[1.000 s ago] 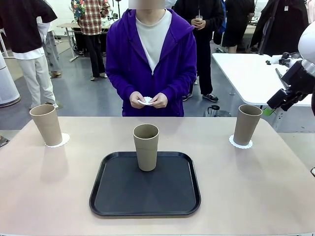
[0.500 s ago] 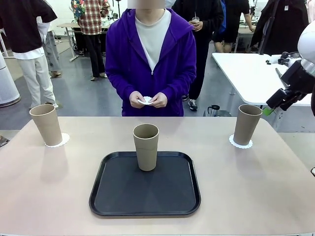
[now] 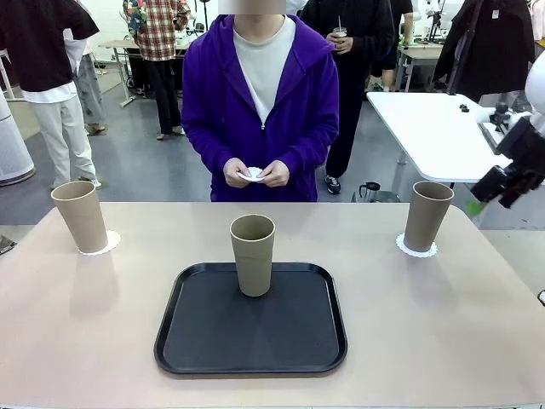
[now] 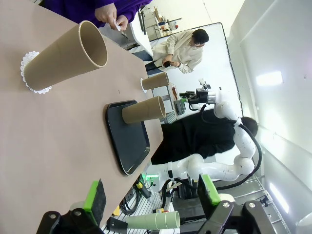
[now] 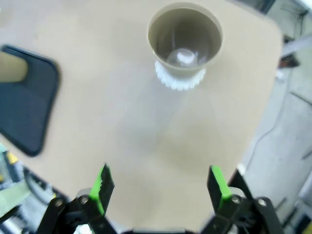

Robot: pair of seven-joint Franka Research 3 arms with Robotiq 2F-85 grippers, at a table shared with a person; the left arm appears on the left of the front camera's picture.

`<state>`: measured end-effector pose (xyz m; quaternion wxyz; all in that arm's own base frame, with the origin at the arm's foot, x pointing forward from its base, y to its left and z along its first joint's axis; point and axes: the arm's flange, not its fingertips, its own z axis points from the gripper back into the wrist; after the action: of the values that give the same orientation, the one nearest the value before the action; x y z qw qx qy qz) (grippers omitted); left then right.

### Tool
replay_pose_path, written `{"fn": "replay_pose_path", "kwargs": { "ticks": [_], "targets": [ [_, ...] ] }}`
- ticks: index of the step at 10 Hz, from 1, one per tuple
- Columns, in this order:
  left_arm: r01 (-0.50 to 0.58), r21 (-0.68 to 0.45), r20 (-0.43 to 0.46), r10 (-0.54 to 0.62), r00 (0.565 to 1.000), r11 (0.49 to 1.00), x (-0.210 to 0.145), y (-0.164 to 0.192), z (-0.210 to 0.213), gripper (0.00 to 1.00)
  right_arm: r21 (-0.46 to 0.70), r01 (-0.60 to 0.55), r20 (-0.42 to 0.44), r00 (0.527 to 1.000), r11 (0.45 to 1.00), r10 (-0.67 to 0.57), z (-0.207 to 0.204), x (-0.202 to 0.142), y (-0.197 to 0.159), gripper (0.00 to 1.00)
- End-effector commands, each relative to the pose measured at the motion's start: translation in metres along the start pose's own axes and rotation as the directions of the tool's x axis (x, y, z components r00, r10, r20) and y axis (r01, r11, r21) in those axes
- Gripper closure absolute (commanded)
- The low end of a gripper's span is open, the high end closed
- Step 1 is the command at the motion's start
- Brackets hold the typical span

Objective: Place coasters on the table and set cups on them.
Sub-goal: Take one Reusable plastic cup from the Flat Tray and place it on a coaster set by the human.

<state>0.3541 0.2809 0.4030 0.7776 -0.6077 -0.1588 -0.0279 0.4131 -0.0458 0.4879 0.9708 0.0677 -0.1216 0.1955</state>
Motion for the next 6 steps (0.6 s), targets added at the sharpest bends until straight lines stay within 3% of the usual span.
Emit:
{"fn": "replay_pose_path", "kwargs": {
  "ticks": [1,2,3,4,6],
  "targets": [
    [0.009,-0.002,-0.001,-0.009,1.0,1.0,-0.002,-0.001,0.002,0.0,-0.046,0.051,-0.099,0.994,0.998,-0.055,0.015,-0.044,0.022,0.0],
    [0.009,-0.002,-0.001,-0.009,1.0,1.0,-0.002,-0.001,0.002,0.0,-0.029,0.053,-0.091,0.994,0.998,-0.056,0.02,-0.052,0.024,0.0],
    [0.009,-0.002,-0.001,-0.009,1.0,1.0,-0.002,-0.001,0.002,0.0,0.107,0.075,-0.035,0.997,0.991,-0.071,0.029,-0.052,0.018,0.0],
    [0.009,-0.002,-0.001,-0.009,1.0,1.0,-0.002,-0.001,0.002,0.0,0.342,0.111,0.01,0.993,0.933,-0.121,0.034,-0.049,0.004,0.0],
    [0.009,-0.002,-0.001,-0.009,1.0,1.0,-0.002,-0.001,0.002,0.0,0.695,0.178,-0.001,0.969,0.697,-0.246,0.034,-0.051,-0.035,0.0]
  ]
}}
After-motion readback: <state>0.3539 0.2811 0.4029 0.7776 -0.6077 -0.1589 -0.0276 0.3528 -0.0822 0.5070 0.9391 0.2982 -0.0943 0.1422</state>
